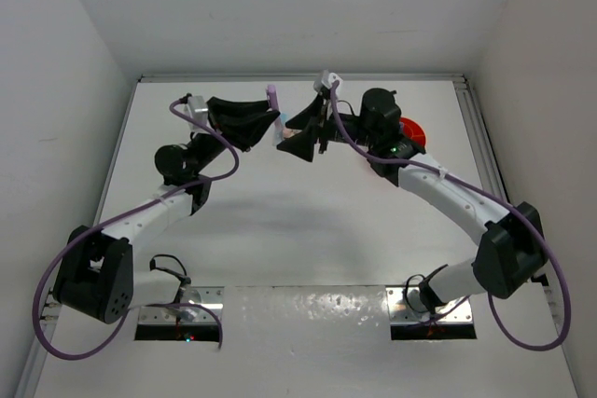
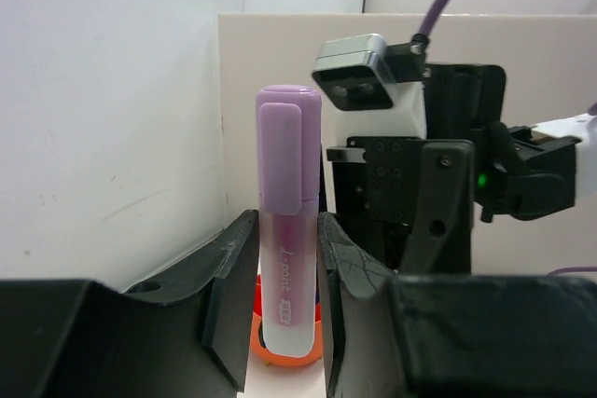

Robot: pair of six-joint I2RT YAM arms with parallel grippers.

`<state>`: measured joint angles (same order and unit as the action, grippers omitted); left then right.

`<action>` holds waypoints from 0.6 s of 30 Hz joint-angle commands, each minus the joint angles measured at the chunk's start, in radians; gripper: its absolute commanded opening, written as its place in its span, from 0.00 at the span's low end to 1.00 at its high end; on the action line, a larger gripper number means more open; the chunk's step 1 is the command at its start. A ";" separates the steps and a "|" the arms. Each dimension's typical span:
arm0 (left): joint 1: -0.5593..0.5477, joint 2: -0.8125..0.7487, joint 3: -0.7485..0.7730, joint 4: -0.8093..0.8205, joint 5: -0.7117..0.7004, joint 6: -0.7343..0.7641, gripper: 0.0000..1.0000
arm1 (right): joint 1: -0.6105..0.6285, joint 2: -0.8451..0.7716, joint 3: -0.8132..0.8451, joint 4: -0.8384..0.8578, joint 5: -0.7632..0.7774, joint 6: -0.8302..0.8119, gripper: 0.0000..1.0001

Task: Sort the stationery into containers
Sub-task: Close the pen cap on the pen.

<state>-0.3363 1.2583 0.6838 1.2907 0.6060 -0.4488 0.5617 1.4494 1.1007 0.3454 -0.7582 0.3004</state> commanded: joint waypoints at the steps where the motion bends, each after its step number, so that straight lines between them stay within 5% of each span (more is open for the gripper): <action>1: 0.003 -0.017 0.045 0.165 -0.008 0.009 0.00 | 0.044 -0.040 0.016 -0.013 0.164 -0.130 0.65; 9: -0.017 -0.022 0.045 0.101 -0.032 -0.001 0.00 | 0.067 0.012 0.060 0.078 0.186 -0.130 0.64; 18: -0.040 -0.019 0.049 -0.042 -0.178 0.050 0.00 | 0.127 0.019 0.019 0.213 0.384 -0.145 0.52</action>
<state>-0.3611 1.2583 0.6960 1.2648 0.5037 -0.4305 0.6643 1.4628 1.1141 0.4583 -0.4629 0.1822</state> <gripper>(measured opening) 0.255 0.525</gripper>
